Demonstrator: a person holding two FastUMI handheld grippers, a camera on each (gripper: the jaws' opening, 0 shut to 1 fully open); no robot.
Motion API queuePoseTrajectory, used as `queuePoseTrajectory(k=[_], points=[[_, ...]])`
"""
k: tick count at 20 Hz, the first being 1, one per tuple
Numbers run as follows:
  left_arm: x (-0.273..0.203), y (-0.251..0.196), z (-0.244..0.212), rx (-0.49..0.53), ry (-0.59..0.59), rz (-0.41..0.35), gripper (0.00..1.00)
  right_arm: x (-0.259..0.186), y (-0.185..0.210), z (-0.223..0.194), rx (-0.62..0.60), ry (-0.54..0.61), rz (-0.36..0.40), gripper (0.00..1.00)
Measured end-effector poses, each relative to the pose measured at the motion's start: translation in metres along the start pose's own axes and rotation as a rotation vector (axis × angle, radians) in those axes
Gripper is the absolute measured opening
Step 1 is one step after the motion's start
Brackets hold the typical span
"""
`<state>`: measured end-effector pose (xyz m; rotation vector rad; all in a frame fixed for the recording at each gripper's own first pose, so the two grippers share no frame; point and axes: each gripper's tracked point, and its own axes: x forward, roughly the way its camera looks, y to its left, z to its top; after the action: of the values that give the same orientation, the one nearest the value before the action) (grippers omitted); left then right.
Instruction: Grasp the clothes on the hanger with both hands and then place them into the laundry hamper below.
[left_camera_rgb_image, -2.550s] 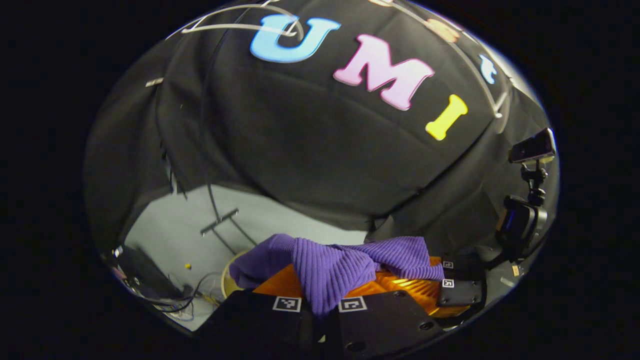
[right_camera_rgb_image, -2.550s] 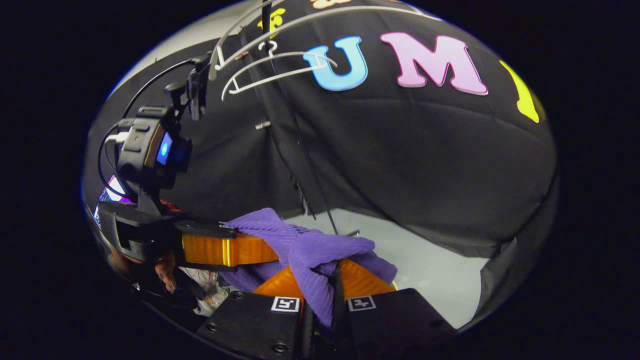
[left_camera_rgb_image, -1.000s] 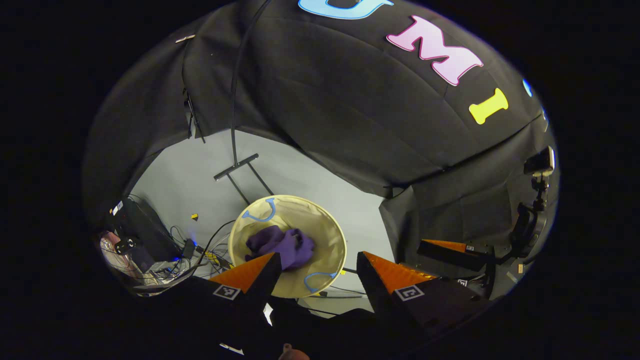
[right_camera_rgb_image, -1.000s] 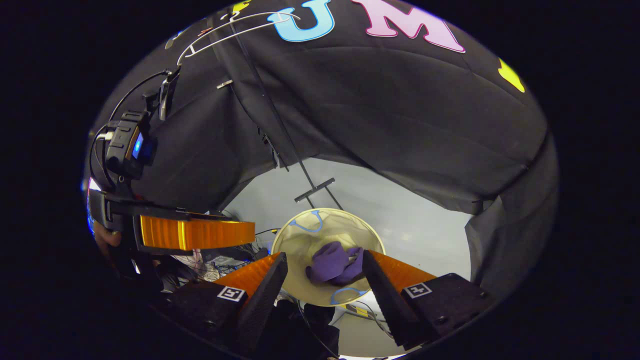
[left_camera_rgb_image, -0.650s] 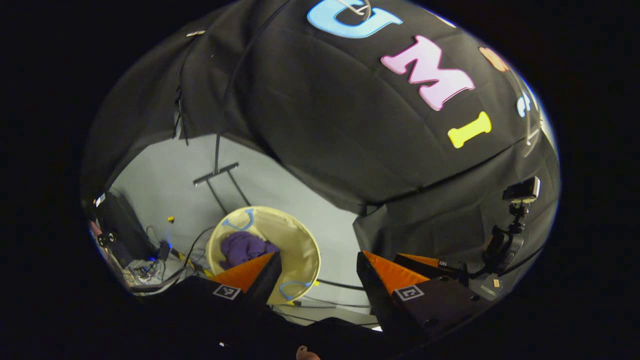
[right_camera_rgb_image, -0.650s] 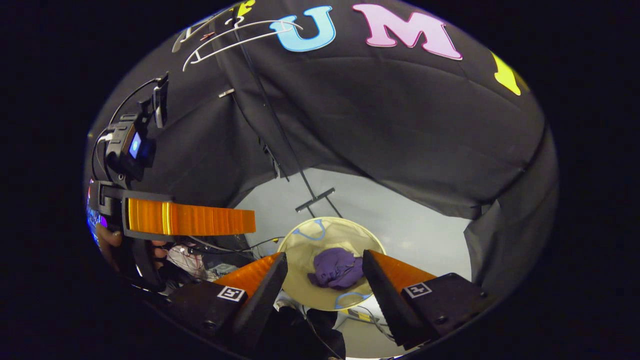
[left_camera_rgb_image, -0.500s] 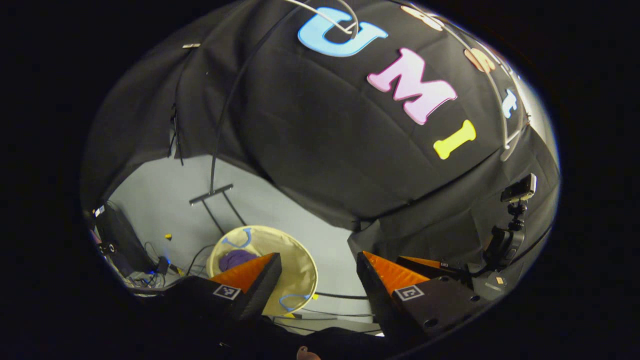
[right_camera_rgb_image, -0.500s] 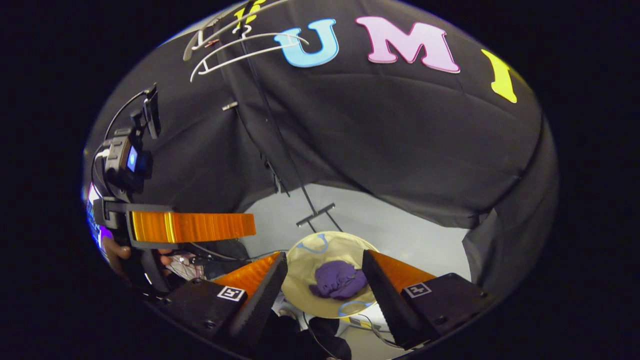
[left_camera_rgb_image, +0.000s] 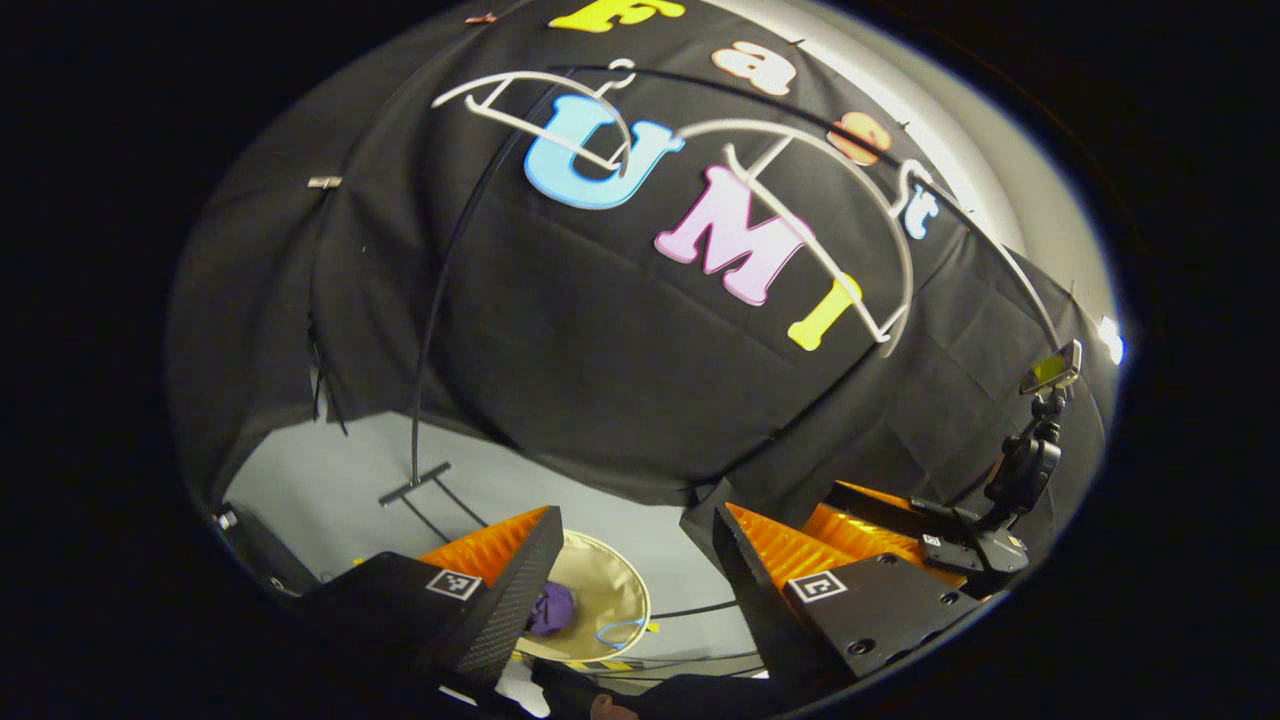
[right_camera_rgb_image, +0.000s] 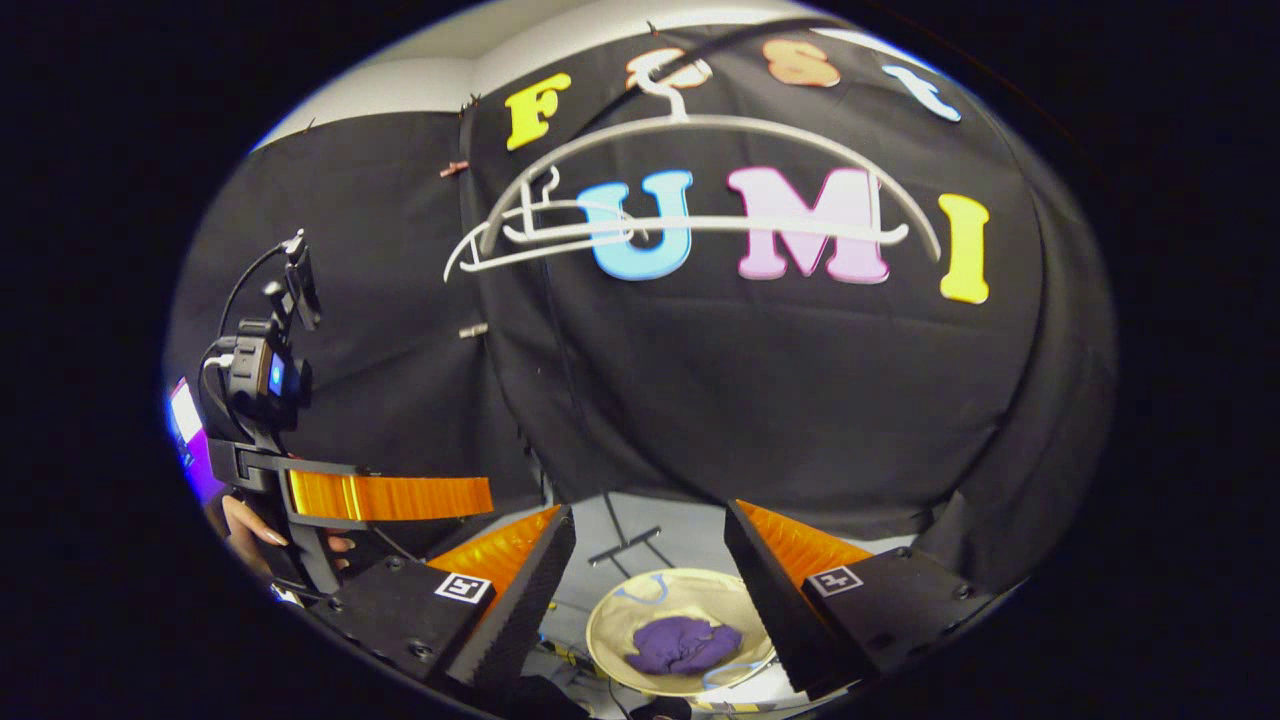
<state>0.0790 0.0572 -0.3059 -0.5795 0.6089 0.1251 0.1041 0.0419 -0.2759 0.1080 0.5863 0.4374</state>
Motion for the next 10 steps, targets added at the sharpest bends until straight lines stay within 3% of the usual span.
queuePoseTrajectory(k=[7, 10], points=[[-0.111, -0.043, 0.085, 0.151, -0.295, -0.192, 0.95, -0.078, 0.060, 0.073, 0.016, -0.323, -0.116, 0.98], [-0.152, -0.046, 0.102, 0.273, -0.382, -0.176, 0.95, -0.110, 0.073, 0.095, -0.034, -0.431, -0.191, 0.98]])
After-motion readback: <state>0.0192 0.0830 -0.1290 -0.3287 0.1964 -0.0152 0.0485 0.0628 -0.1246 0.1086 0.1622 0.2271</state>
